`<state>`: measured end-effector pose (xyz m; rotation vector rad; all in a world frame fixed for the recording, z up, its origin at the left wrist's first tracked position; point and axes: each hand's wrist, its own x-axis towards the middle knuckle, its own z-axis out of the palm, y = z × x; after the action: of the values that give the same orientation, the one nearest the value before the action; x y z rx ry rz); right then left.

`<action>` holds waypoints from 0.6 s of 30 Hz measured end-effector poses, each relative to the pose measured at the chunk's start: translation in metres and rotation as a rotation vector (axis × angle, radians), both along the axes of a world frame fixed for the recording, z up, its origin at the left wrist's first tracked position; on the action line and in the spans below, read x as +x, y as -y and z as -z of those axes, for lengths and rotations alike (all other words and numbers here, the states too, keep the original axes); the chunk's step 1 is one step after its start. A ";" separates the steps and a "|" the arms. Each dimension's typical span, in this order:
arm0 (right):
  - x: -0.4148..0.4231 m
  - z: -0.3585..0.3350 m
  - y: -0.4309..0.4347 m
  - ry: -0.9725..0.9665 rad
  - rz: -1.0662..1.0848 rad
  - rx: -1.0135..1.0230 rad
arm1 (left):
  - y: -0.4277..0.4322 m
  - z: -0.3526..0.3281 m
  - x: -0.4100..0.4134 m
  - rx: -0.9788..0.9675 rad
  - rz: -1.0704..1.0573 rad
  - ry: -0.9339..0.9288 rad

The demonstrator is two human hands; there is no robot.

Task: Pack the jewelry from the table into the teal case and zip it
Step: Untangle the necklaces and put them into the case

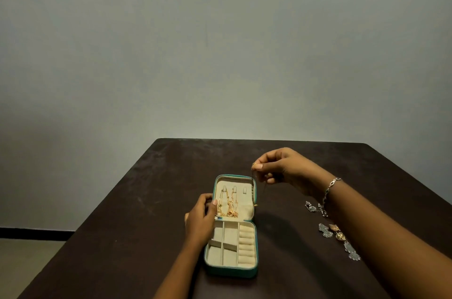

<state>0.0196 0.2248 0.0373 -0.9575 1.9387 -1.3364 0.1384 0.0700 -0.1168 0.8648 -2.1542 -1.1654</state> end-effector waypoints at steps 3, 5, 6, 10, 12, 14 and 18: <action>0.003 0.002 0.011 -0.037 -0.032 0.027 | 0.003 0.001 -0.003 -0.028 0.037 -0.012; 0.005 0.005 0.017 -0.060 -0.054 0.043 | 0.004 0.003 -0.005 -0.049 0.053 -0.006; 0.006 0.007 0.019 -0.073 -0.062 0.049 | 0.005 0.005 -0.005 -0.048 0.058 -0.008; 0.007 0.014 0.027 -0.121 -0.078 0.064 | 0.006 0.006 -0.004 -0.045 0.054 -0.055; 0.008 0.017 0.032 -0.155 -0.077 0.082 | 0.007 0.005 -0.003 -0.045 0.057 -0.068; 0.008 0.021 0.035 -0.181 -0.069 0.097 | 0.007 0.005 -0.003 -0.033 0.071 -0.074; 0.005 0.030 0.038 -0.248 -0.046 0.129 | 0.005 0.004 -0.003 -0.033 0.080 -0.064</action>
<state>0.0250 0.1870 0.0071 -1.1408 2.1429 -1.0939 0.1356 0.0646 -0.1207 0.7235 -2.1674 -1.1776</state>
